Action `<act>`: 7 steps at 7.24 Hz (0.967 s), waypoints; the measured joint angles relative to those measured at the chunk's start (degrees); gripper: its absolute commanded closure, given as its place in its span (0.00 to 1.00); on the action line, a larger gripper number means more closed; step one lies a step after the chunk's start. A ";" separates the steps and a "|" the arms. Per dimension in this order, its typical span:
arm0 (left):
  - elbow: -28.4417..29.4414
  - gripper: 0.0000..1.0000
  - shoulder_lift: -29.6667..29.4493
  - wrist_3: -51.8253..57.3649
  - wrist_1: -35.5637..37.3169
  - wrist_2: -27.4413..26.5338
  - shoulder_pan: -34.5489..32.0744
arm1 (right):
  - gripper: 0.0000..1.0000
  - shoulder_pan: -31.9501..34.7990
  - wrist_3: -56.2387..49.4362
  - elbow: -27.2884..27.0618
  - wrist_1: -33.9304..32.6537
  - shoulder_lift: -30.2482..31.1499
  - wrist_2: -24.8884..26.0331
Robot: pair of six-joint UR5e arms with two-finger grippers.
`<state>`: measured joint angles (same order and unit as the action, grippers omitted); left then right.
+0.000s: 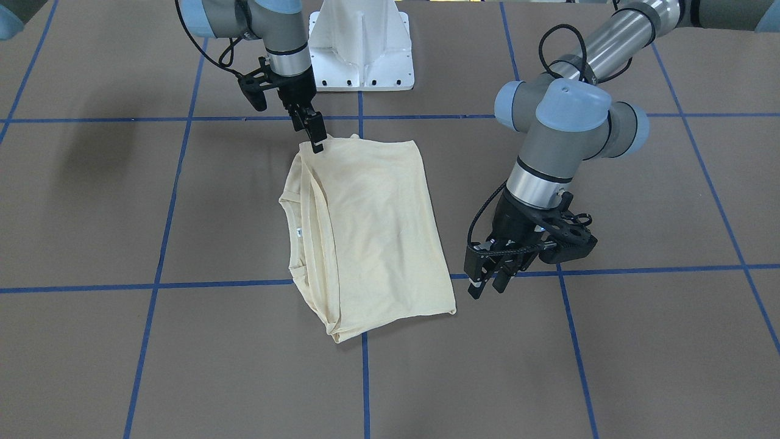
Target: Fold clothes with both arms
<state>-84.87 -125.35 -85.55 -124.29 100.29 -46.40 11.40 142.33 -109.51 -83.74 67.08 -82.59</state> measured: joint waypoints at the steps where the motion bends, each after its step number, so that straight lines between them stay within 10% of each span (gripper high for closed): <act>1: -0.02 0.42 0.00 -0.10 0.01 -0.05 0.01 | 0.15 -0.06 0.27 0.71 0.20 0.18 0.20; 7: -0.79 0.42 0.07 -0.23 0.29 -0.11 -0.03 | 0.28 0.74 0.04 2.19 -0.20 0.27 0.00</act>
<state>-85.66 -125.27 -85.78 -124.00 100.19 -46.43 12.13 142.37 -107.32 -83.94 67.36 -82.59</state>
